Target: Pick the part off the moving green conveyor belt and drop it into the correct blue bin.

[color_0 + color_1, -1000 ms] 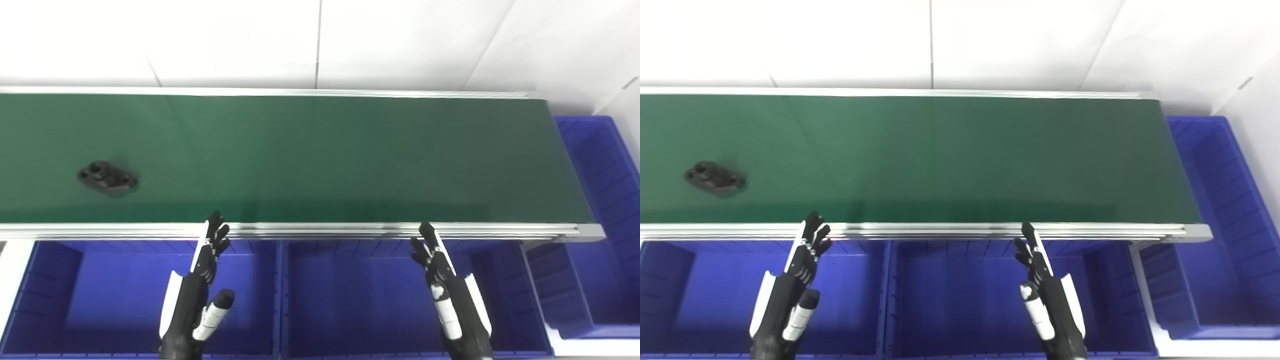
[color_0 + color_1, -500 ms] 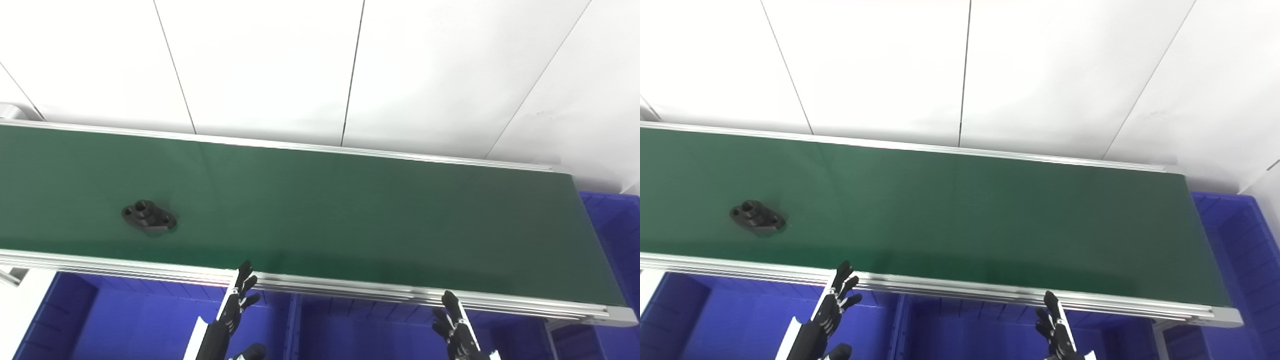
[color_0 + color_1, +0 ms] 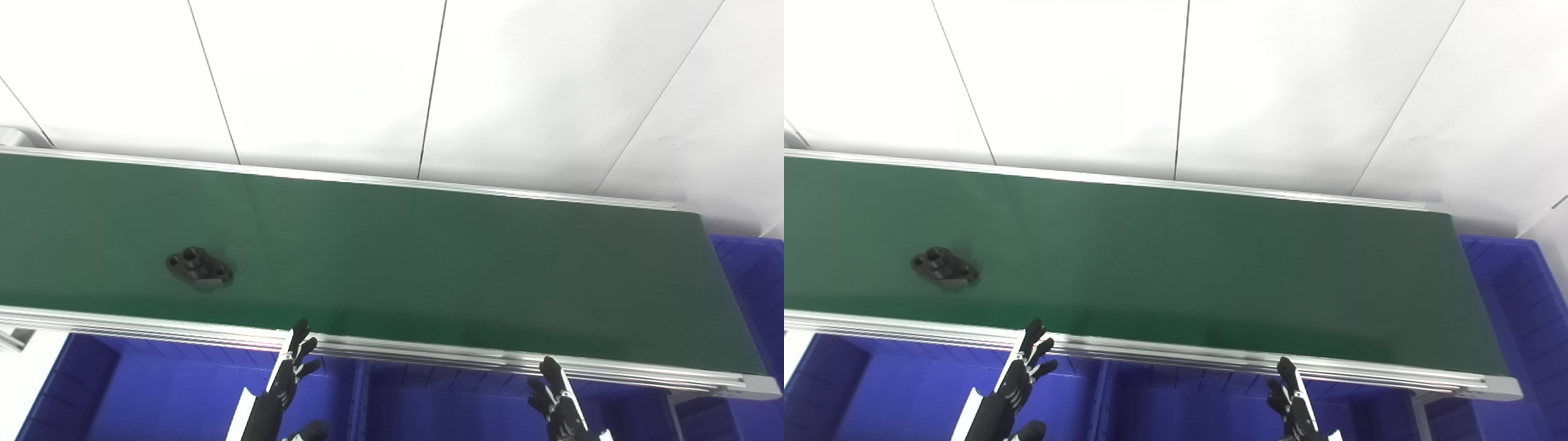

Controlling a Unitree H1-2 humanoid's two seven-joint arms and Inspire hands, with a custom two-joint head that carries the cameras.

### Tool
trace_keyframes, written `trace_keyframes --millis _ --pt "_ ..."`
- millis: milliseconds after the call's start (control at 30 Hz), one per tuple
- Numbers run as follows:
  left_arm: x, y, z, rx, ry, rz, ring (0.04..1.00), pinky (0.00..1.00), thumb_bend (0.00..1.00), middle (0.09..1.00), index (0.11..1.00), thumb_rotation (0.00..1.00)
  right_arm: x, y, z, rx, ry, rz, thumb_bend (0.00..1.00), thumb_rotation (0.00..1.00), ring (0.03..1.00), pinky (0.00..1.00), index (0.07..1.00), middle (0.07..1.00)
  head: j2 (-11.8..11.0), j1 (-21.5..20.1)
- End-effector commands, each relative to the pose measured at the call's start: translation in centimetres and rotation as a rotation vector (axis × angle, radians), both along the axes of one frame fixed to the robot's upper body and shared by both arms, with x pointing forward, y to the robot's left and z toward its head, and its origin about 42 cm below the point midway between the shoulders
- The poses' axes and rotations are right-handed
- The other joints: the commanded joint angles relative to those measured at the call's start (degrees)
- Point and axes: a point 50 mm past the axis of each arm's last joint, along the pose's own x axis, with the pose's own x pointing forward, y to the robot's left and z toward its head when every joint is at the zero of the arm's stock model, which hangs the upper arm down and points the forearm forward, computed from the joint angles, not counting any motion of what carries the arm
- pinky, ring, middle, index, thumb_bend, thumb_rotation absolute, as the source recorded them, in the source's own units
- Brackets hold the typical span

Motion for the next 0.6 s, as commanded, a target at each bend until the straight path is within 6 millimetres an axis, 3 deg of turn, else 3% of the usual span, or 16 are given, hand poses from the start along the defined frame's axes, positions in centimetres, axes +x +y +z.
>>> trace_keyframes --millis 0,167,267,567 --pt "0.0 0.0 1.1 0.011 -0.049 0.005 0.943 0.85 0.67 1.0 1.0 0.88 0.0 -0.1 1.2 0.014 -0.079 0.003 0.82 1.0 0.955 0.93 1.0 1.0 -0.24 0.85" --pt "0.0 -0.8 0.8 0.002 -0.053 0.004 0.938 0.86 0.66 0.989 1.0 0.88 0.0 -0.7 1.0 0.02 -0.077 -0.004 0.84 1.0 0.953 0.94 1.0 0.999 -1.29 4.35" --pt "0.2 -1.6 0.6 -0.006 -0.051 0.011 0.927 0.84 0.67 0.971 1.0 0.87 0.0 -1.5 0.9 0.026 -0.066 -0.008 0.86 1.0 0.97 0.95 1.0 1.0 -1.73 9.33" --pt "0.5 -3.1 0.5 -0.041 -0.048 0.017 0.901 0.79 0.66 0.955 1.0 0.81 0.2 -2.9 0.7 0.045 -0.037 -0.013 0.89 1.0 1.0 1.0 1.0 1.0 -2.71 10.78"
